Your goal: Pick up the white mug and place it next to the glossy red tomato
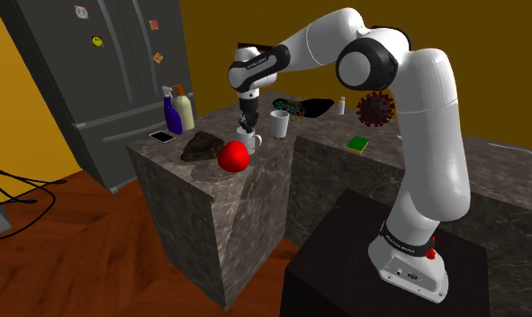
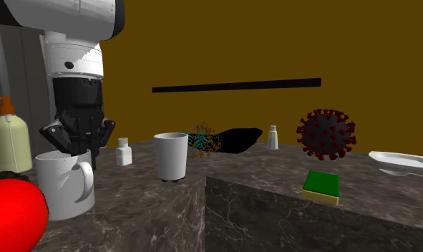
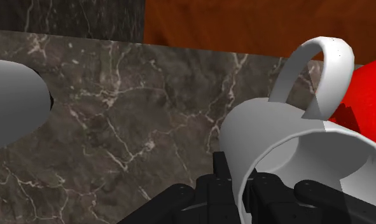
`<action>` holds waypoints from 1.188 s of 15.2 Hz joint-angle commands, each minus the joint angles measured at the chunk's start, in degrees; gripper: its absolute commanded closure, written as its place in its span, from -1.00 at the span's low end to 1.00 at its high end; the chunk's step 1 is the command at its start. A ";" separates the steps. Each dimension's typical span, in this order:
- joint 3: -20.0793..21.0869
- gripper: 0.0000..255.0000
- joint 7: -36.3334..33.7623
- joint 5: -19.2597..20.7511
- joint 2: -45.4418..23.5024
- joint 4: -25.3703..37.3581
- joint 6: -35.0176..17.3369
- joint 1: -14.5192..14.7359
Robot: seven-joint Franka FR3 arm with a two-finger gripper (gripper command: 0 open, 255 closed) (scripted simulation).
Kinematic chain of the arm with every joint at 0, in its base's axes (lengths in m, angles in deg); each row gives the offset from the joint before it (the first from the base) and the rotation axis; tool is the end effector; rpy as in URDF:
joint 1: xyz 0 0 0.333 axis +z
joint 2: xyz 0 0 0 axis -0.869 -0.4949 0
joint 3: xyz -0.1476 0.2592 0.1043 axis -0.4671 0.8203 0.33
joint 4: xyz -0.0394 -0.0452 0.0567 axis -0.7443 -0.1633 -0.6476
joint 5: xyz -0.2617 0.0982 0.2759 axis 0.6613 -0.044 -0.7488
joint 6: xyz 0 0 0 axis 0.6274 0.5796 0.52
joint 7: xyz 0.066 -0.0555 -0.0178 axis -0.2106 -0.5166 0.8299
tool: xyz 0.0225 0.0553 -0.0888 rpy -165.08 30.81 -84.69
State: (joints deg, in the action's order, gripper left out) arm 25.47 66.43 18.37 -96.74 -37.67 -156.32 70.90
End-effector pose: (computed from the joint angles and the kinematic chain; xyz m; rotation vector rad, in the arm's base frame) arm 0.6708 -0.0511 0.3772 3.1194 0.3287 -0.0624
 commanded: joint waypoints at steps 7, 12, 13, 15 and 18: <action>0.15 1.00 0.18 -0.31 -0.81 -0.99 -1.80 -0.07; 0.15 -1.00 0.18 -0.31 -0.81 -0.99 -1.80 -0.07; 0.15 -1.00 0.18 -0.31 -0.81 -0.99 -1.80 -0.07; 0.15 -1.00 0.18 -0.31 -0.81 -0.99 -1.80 -0.07; -0.07 -1.00 -0.12 0.14 0.31 1.29 1.54 -0.02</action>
State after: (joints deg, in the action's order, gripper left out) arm 25.48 66.55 18.29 -97.00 -37.17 -156.13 70.76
